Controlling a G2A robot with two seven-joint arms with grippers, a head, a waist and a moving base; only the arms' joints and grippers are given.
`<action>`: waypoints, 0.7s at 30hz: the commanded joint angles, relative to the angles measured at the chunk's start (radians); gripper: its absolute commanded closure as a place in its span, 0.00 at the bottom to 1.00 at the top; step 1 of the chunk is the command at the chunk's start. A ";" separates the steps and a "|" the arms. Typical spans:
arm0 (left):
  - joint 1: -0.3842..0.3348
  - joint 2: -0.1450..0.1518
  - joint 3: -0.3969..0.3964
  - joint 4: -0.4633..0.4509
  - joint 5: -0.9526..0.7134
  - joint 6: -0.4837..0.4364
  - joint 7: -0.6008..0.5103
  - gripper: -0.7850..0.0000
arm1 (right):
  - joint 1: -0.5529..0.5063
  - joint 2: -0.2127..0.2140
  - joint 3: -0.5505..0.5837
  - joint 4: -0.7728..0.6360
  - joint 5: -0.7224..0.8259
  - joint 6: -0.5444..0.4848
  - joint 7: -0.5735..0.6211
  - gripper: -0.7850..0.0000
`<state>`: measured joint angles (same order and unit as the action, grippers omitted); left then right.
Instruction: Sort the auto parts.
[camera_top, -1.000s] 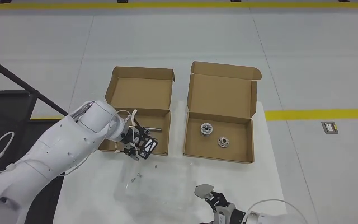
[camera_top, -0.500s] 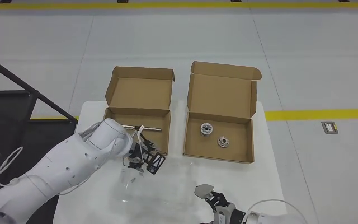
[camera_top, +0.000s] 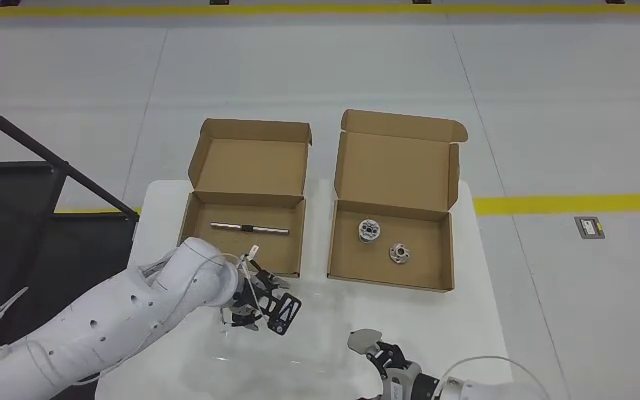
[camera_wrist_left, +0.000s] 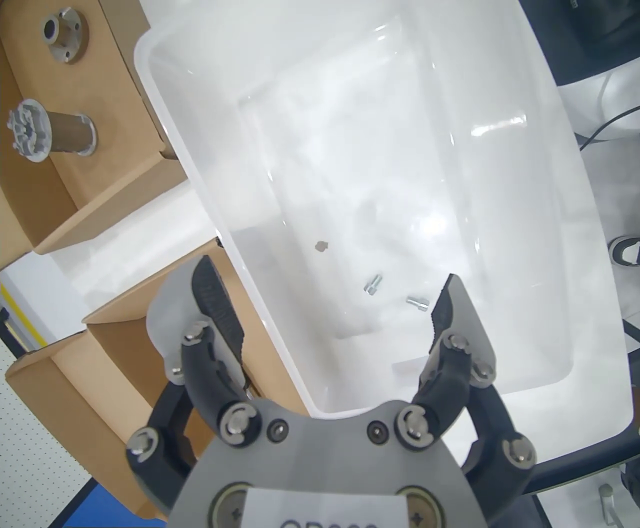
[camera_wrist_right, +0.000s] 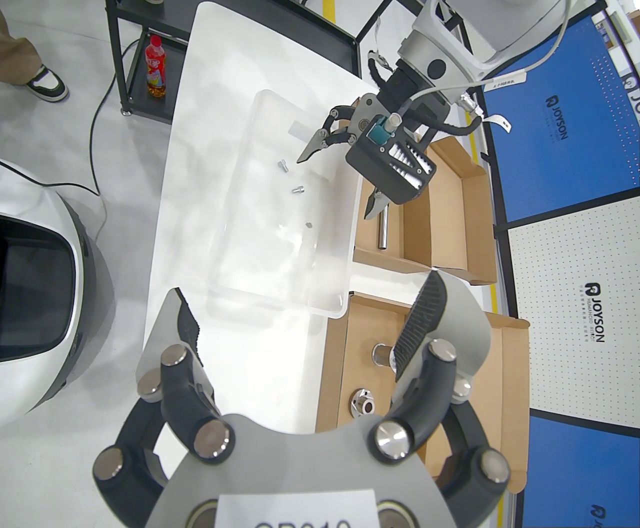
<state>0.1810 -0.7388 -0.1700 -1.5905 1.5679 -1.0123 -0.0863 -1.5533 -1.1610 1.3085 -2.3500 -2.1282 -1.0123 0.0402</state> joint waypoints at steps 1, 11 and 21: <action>0.008 0.000 -0.001 0.007 -0.003 0.010 -0.002 0.00 | 0.000 0.000 0.000 0.000 0.000 0.000 0.000 0.00; 0.065 0.038 -0.025 -0.013 -0.006 0.000 -0.089 0.00 | 0.000 0.000 0.000 0.000 0.000 0.000 0.000 0.00; 0.082 0.041 0.000 0.011 0.088 0.000 -0.086 0.33 | 0.000 0.000 0.000 0.000 0.000 0.000 0.000 0.00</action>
<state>0.2616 -0.6942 -0.1699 -1.5843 1.6516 -1.0123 -0.1746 -1.5533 -1.1610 1.3085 -2.3500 -2.1282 -1.0123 0.0402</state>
